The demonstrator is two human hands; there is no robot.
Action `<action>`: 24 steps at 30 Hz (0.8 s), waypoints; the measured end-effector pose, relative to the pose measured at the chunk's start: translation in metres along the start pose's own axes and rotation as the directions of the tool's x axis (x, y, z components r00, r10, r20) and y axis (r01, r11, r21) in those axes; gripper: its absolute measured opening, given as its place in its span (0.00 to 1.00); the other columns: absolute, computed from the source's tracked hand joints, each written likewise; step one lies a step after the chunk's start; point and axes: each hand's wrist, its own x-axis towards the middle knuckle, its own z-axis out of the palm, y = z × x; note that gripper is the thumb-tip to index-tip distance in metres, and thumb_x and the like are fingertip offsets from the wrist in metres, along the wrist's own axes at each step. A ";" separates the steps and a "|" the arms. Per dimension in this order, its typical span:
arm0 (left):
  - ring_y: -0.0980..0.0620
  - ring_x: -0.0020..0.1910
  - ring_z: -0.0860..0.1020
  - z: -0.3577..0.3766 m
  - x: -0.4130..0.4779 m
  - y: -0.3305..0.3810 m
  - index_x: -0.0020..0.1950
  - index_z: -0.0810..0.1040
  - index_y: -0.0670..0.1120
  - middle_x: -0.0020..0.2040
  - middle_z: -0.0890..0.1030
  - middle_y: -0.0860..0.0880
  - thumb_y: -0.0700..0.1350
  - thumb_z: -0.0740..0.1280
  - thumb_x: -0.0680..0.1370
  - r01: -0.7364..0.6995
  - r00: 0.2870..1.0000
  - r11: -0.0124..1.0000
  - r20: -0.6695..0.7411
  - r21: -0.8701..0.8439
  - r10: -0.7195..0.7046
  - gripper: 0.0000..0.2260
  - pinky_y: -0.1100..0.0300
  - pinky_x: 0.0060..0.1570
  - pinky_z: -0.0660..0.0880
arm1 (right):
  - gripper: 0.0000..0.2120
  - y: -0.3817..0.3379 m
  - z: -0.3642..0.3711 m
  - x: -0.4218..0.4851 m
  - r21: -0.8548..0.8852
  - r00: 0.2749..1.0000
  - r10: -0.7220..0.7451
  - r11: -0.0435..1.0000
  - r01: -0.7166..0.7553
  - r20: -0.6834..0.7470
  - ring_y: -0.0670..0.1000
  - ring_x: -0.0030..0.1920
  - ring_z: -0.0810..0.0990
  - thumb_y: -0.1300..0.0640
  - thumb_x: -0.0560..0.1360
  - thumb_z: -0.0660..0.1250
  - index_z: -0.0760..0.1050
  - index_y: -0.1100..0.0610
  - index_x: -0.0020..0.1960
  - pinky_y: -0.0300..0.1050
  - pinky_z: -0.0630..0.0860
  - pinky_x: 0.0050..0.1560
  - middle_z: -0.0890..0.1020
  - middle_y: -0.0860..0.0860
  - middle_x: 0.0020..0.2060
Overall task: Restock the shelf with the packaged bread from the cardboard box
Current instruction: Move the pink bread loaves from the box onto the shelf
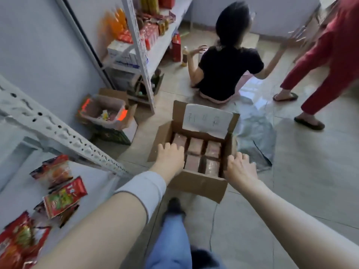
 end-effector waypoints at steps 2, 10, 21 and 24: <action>0.40 0.63 0.69 0.019 0.039 0.003 0.64 0.67 0.44 0.63 0.72 0.41 0.49 0.59 0.78 -0.025 0.998 0.999 0.062 -0.036 0.028 0.17 0.45 0.63 0.63 | 0.15 0.009 0.023 0.027 0.023 0.998 0.023 0.999 -0.024 0.053 0.59 0.61 0.68 0.55 0.76 0.60 0.67 0.58 0.61 0.54 0.71 0.55 0.70 0.56 0.59; 0.43 0.65 0.69 0.117 0.162 0.018 0.69 0.63 0.45 0.66 0.71 0.43 0.52 0.59 0.79 0.135 0.878 0.947 0.478 -0.291 0.022 0.21 0.50 0.63 0.67 | 0.31 0.009 0.112 0.128 0.354 0.866 0.172 0.862 -0.363 0.469 0.58 0.68 0.64 0.47 0.78 0.59 0.54 0.61 0.73 0.48 0.63 0.66 0.65 0.59 0.67; 0.39 0.66 0.69 0.280 0.405 0.052 0.71 0.58 0.38 0.68 0.68 0.37 0.50 0.62 0.78 0.398 0.915 0.683 0.321 -0.612 -0.245 0.28 0.48 0.65 0.67 | 0.33 0.010 0.281 0.382 0.481 0.821 0.357 0.678 -0.556 0.446 0.60 0.64 0.69 0.44 0.77 0.59 0.58 0.69 0.69 0.52 0.69 0.61 0.68 0.63 0.65; 0.41 0.66 0.70 0.293 0.412 0.054 0.69 0.61 0.38 0.66 0.71 0.38 0.53 0.68 0.74 0.447 0.889 0.606 0.250 -0.659 -0.384 0.31 0.51 0.63 0.69 | 0.32 0.007 0.287 0.387 0.529 0.792 0.464 0.589 -0.611 0.398 0.62 0.60 0.74 0.46 0.73 0.66 0.60 0.66 0.65 0.54 0.73 0.56 0.73 0.63 0.61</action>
